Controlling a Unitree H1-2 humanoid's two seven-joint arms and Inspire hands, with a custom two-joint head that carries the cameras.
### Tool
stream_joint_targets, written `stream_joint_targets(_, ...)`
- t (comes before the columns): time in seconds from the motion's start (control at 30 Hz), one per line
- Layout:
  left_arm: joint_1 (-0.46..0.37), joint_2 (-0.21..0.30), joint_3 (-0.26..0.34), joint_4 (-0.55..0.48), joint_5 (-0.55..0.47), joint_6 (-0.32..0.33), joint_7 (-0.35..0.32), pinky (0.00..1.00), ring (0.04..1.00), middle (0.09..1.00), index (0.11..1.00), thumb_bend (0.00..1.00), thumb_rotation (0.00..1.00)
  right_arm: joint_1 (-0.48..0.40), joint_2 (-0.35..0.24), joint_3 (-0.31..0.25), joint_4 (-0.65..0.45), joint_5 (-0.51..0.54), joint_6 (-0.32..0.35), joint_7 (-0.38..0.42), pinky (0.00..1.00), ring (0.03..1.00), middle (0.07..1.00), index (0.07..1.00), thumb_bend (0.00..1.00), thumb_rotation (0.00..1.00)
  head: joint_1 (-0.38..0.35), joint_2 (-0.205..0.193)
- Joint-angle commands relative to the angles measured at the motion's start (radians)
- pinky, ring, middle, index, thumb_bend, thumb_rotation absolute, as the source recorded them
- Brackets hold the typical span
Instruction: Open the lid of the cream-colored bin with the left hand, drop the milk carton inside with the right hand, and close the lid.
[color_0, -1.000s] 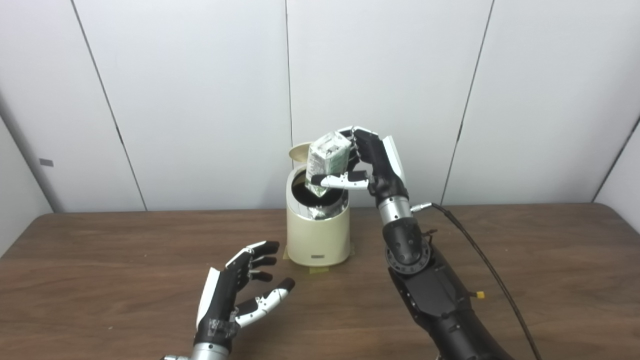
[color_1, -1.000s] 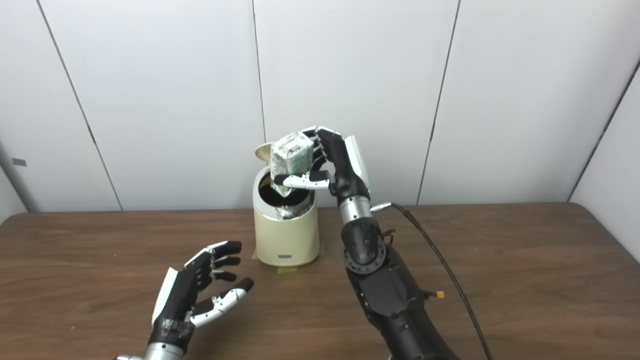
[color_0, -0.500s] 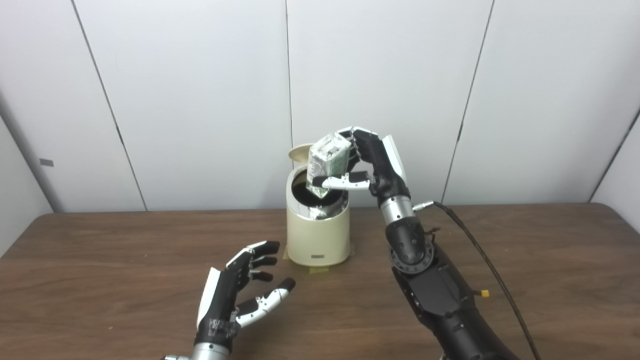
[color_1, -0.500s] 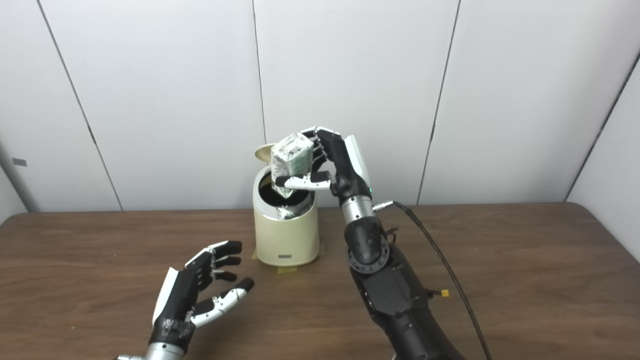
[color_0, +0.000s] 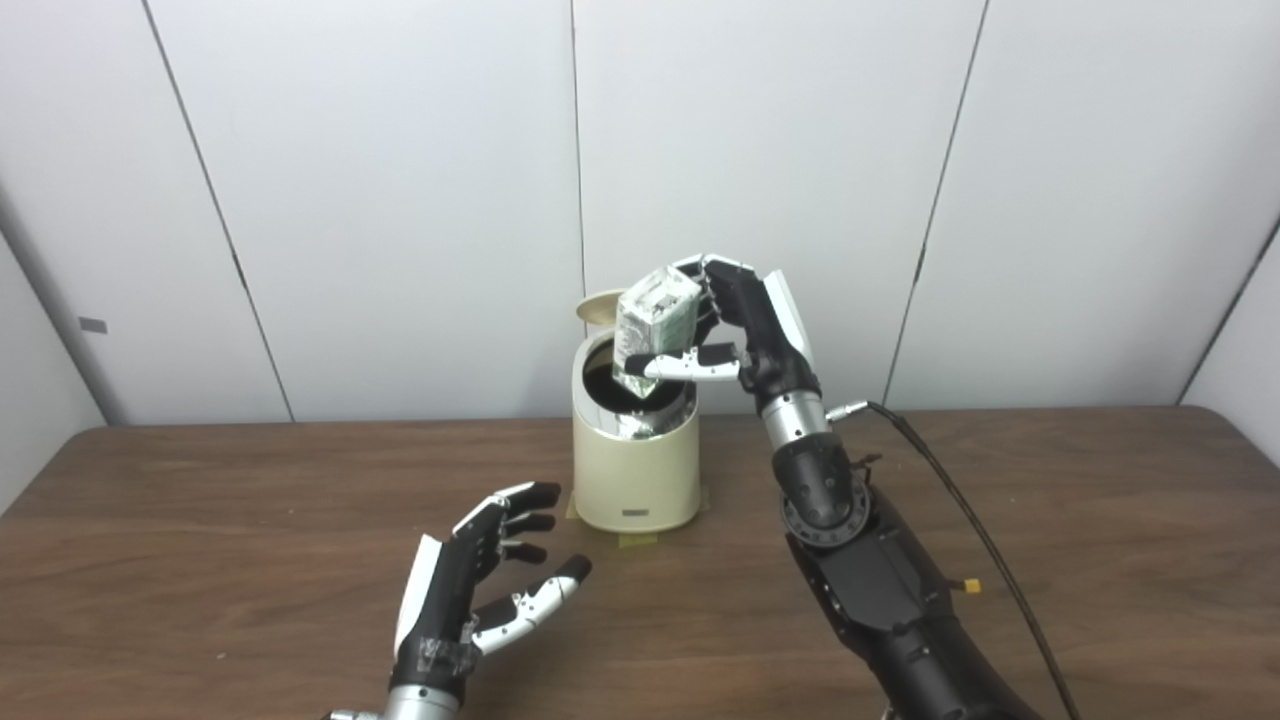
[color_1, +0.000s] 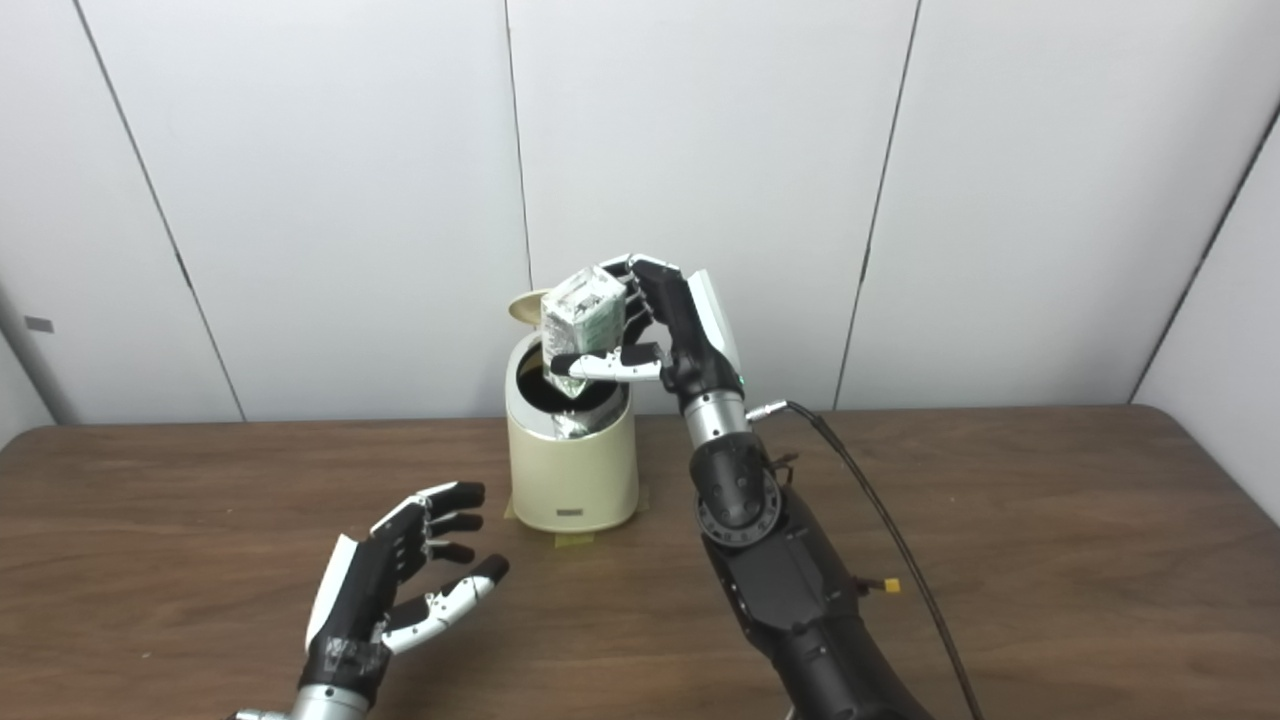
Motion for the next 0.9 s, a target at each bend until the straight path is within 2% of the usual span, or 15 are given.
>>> stream_joint_targets(0.0, -0.035, -0.005, -0.002, -0.028, 0.011, -0.019, 0.015, 0.64, 0.739, 0.775, 0.747, 0.62, 0.15, -0.043, 0.002, 0.009, -0.021, -0.017, 0.01, 0.017, 0.3, 0.365, 0.464, 0.529, 0.53, 0.0, 0.0, 0.002)
stream_joint_targets(0.07, -0.035, -0.004, -0.001, -0.028, 0.012, -0.021, 0.015, 0.63, 0.738, 0.775, 0.746, 0.63, 0.15, -0.042, 0.002, 0.009, -0.024, -0.021, 0.016, 0.016, 0.31, 0.368, 0.482, 0.629, 0.56, 0.0, 0.0, 0.001)
stream_joint_targets(0.17, -0.035, -0.003, 0.0, -0.027, 0.007, -0.025, 0.014, 0.63, 0.738, 0.775, 0.743, 0.63, 0.15, -0.042, 0.003, 0.012, -0.023, -0.029, 0.018, 0.006, 0.32, 0.369, 0.489, 0.674, 0.57, 0.0, -0.001, 0.001)
stream_joint_targets(0.2, -0.034, -0.003, 0.0, -0.027, 0.003, -0.026, 0.013, 0.62, 0.739, 0.776, 0.742, 0.63, 0.16, -0.042, 0.003, 0.013, -0.021, -0.033, 0.017, 0.0, 0.34, 0.371, 0.563, 0.686, 0.75, 0.05, -0.001, 0.0)
stream_joint_targets(0.23, -0.034, -0.002, 0.001, -0.027, 0.001, -0.026, 0.012, 0.62, 0.741, 0.777, 0.742, 0.63, 0.16, -0.042, 0.003, 0.014, -0.02, -0.036, 0.016, -0.003, 0.34, 0.372, 0.592, 0.692, 0.81, 0.06, -0.001, 0.0)
stream_joint_targets(0.3, -0.033, -0.002, 0.001, -0.03, 0.002, -0.021, 0.011, 0.63, 0.742, 0.777, 0.742, 0.63, 0.15, -0.042, 0.004, 0.014, -0.019, -0.041, 0.012, -0.007, 0.35, 0.372, 0.617, 0.699, 0.86, 0.07, -0.003, 0.001)
stream_joint_targets(0.63, -0.031, 0.001, 0.001, -0.033, 0.001, -0.019, 0.009, 0.63, 0.741, 0.776, 0.744, 0.62, 0.14, -0.039, 0.0, 0.014, -0.016, -0.055, -0.001, -0.015, 0.39, 0.387, 0.702, 0.744, 0.86, 0.07, -0.003, 0.002)
stream_joint_targets(0.77, -0.032, 0.001, 0.003, -0.032, 0.004, -0.02, 0.013, 0.63, 0.735, 0.771, 0.743, 0.62, 0.12, -0.038, 0.0, 0.014, -0.014, -0.059, -0.008, -0.023, 0.38, 0.384, 0.688, 0.73, 0.86, 0.07, -0.003, 0.001)
stream_joint_targets(0.87, -0.032, 0.0, 0.006, -0.03, -0.002, -0.022, 0.012, 0.63, 0.736, 0.771, 0.743, 0.62, 0.14, -0.039, 0.002, 0.007, -0.003, -0.06, -0.048, -0.053, 0.35, 0.381, 0.604, 0.64, 0.83, 0.03, -0.005, 0.0)
